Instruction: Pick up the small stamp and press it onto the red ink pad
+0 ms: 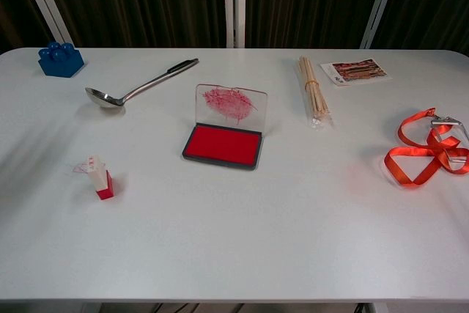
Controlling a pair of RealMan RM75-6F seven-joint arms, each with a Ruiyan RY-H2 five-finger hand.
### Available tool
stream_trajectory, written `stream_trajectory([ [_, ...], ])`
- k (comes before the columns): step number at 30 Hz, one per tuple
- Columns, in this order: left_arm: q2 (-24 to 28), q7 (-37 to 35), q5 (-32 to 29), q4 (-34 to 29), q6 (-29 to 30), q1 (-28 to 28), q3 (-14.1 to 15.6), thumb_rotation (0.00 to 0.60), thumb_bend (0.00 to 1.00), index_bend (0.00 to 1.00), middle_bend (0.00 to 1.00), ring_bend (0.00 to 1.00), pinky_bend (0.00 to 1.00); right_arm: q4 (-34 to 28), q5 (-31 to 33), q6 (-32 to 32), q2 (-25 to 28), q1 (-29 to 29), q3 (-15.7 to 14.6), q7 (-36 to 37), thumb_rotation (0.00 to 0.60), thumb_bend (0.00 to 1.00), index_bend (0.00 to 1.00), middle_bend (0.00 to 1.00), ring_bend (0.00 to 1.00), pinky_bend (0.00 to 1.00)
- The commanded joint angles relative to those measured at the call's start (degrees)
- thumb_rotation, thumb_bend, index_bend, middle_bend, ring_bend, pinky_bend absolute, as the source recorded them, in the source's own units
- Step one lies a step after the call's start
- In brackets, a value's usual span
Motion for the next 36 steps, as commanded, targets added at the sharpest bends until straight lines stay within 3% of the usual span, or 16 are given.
stream_trajectory([
  [1,0.0,0.1,0.0,0.0,0.0,0.0,0.0,0.123,0.17,0.07,0.07,0.09,0.19,0.0,0.0,-0.1,0.0,0.0,0.0,-0.1,0.600,0.22,0.00,0.00,0.00,0.00],
  [5,-0.1,-0.2,0.8,0.3,0.5,-0.1,0.1,0.137,0.18,0.07,0.08,0.09,0.19,0.0,0.0,-0.1,0.0,0.0,0.0,0.0,0.600,0.22,0.00,0.00,0.00,0.00],
  [8,-1.0,-1.3,4.0,2.5,2.9,-0.7,0.1,0.214,0.21,0.09,0.10,0.09,0.19,-0.1,0.0,-0.1,0.2,0.0,0.0,-0.1,0.600,0.22,0.00,0.00,0.00,0.00],
  [10,-1.4,-1.0,6.7,4.0,4.3,-1.7,0.1,0.303,0.23,0.11,0.13,0.10,0.22,-0.4,0.0,0.1,0.4,-0.1,0.0,-0.3,0.600,0.22,0.00,0.00,0.00,0.00],
  [13,-1.9,0.0,11.1,6.8,5.1,-4.2,0.1,0.528,0.24,0.18,0.18,0.18,0.34,-1.1,0.0,-0.2,0.6,0.2,0.1,-1.0,0.600,0.22,0.00,0.00,0.00,0.00],
  [15,-1.9,0.4,13.1,7.9,4.0,-6.1,0.4,0.598,0.24,0.21,0.20,0.23,0.44,-1.6,0.1,-0.6,0.6,0.4,0.1,-1.5,0.600,0.22,0.00,0.00,0.00,0.00],
  [18,-2.0,2.1,16.6,9.5,1.7,-9.6,0.9,0.600,0.24,0.23,0.24,0.35,0.60,-2.3,0.1,-1.4,0.7,0.6,0.0,-2.5,0.600,0.22,0.00,0.00,0.00,0.00],
  [22,-2.2,5.0,20.9,8.8,-3.0,-14.2,2.6,0.600,0.25,0.25,0.32,0.67,0.84,-2.7,0.6,-1.5,0.6,0.6,0.1,-3.2,0.600,0.22,0.00,0.00,0.00,0.00],
  [24,-2.8,6.8,23.0,8.5,-5.4,-16.2,3.5,0.600,0.25,0.25,0.33,0.77,0.90,-2.8,0.9,-1.6,0.6,0.4,0.1,-3.3,0.600,0.22,0.00,0.00,0.00,0.00],
  [28,-4.7,10.4,25.9,8.5,-8.7,-18.9,5.2,0.600,0.25,0.25,0.33,0.82,0.93,-2.7,1.2,-2.0,0.6,0.3,-0.1,-3.4,0.600,0.22,0.00,0.00,0.00,0.00],
  [36,-9.2,9.3,26.2,9.7,-11.2,-21.9,6.4,0.600,0.25,0.27,0.33,0.82,0.93,-2.4,1.8,-2.5,1.0,0.2,-0.2,-2.9,0.600,0.22,0.00,0.00,0.00,0.00],
])
